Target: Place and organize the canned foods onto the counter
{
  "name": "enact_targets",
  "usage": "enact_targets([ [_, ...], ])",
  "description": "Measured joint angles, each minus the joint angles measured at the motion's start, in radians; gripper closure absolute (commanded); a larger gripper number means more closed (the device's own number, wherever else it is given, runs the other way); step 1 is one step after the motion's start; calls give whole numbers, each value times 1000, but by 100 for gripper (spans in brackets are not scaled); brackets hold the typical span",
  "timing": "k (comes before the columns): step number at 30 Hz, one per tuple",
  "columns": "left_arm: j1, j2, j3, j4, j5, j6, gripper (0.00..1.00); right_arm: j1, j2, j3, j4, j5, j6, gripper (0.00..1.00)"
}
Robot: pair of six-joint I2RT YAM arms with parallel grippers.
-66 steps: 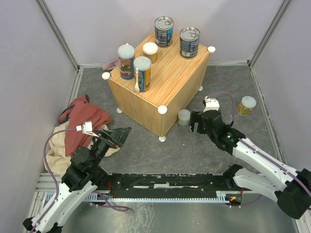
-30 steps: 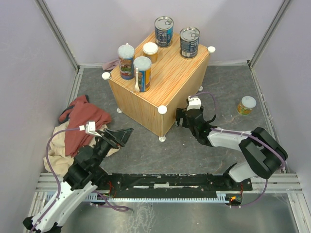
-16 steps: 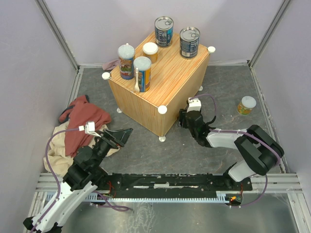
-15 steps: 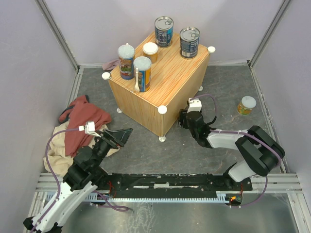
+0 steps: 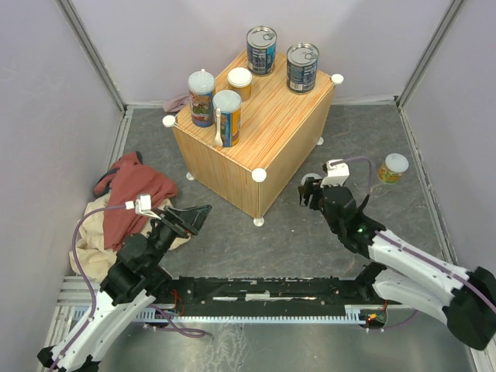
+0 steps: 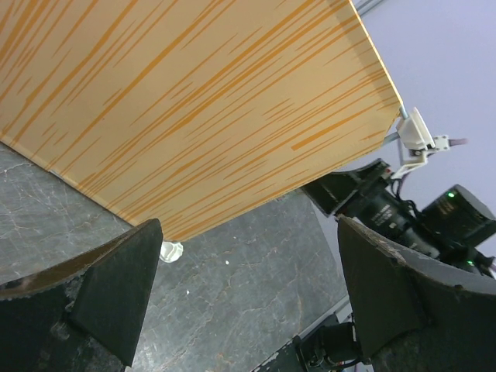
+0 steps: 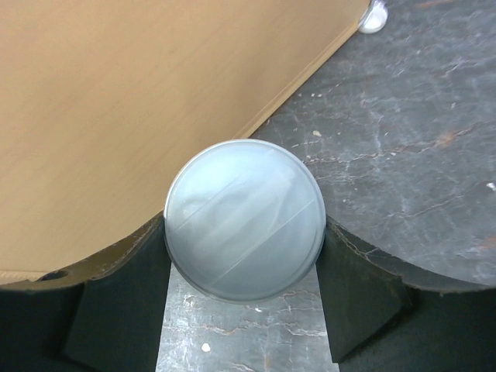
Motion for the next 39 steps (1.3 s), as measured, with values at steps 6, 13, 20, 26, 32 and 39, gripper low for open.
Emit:
enact_targets([
  [6,0,0,0,-6,0,0,0,8,-185,74,-225,15,-20,88],
  [13,0,0,0,-8,0,0,0,10,-223,317,-410,11,-77,89],
  [20,0,-1,0,-8,1,0,0,10,-65,639,-449,10,-153,89],
  [26,0,-1,8,-14,2,0,0,10,134,834,-469,-20,-188,89],
  [32,0,-1,14,-14,2,0,0,12,317,1020,-486,-53,-211,89],
  [39,0,-1,16,-15,3,0,0,14,475,1223,-542,-72,-221,89],
])
